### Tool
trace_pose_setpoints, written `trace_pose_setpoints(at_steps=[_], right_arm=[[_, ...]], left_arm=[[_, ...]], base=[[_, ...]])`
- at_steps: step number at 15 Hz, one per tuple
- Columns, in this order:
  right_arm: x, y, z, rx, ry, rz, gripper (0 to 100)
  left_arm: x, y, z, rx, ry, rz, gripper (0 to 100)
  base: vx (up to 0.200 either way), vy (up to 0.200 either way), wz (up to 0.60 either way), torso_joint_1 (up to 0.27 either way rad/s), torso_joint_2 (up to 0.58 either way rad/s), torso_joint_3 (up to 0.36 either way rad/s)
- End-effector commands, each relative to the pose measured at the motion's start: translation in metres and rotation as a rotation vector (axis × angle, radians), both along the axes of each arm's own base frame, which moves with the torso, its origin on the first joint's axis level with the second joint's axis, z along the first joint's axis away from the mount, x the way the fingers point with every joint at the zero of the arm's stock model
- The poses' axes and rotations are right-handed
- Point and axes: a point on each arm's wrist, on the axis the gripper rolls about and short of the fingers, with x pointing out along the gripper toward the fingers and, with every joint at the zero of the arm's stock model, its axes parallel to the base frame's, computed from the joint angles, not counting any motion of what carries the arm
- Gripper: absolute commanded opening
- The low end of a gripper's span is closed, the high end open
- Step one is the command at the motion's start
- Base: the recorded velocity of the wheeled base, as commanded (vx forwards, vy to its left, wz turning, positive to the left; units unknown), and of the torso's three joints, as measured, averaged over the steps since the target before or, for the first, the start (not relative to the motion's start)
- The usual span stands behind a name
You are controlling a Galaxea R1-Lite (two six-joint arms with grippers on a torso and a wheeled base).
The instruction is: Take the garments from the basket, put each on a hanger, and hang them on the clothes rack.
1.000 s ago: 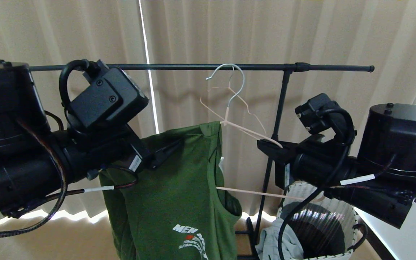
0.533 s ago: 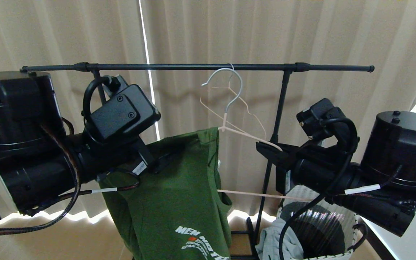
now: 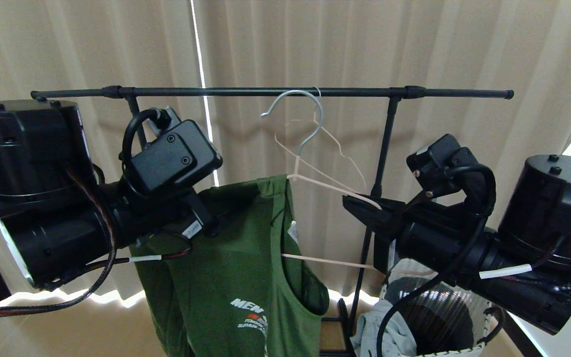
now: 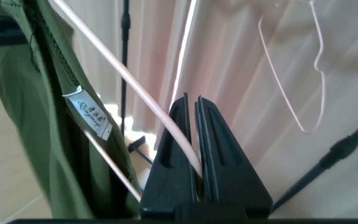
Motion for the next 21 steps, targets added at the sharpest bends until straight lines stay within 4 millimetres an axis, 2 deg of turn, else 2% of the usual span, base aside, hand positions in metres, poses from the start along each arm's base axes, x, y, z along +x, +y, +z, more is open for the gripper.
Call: trace_pose_setpoints(at_steps=[1,12,13,15,17,21], right_arm=[[0.0,0.0,0.001,0.003,-0.003,0.003,0],[-0.002,-0.002,0.003,0.009,-0.014,0.004,0],[-0.001,-0.002,0.004,0.012,-0.017,0.001,100],[-0.001,-0.003,0.004,0.014,-0.02,-0.01,100],[0.004,-0.016,0.003,0.012,-0.016,-0.058,100],[0.0,-0.024,-0.006,0.002,-0.008,-0.07,100]], left_arm=[[0.0,-0.001,-0.001,0.002,0.003,-0.001,0],[-0.001,0.002,-0.002,-0.006,-0.012,0.012,0],[0.0,0.002,-0.002,-0.016,-0.03,0.024,0],[0.001,0.003,-0.003,-0.019,-0.043,0.091,0],[0.004,0.014,-0.006,-0.024,-0.031,0.235,0],[0.009,0.021,-0.005,-0.111,-0.014,0.432,0]], base=[[0.0,0.0,0.0,0.0,0.0,0.0],[0.0,0.0,0.0,0.0,0.0,0.0],[0.0,0.0,0.0,0.0,0.0,0.0],[0.0,0.0,0.0,0.0,0.0,0.0],[0.0,0.0,0.0,0.0,0.0,0.0],[0.0,0.0,0.0,0.0,0.0,0.0]])
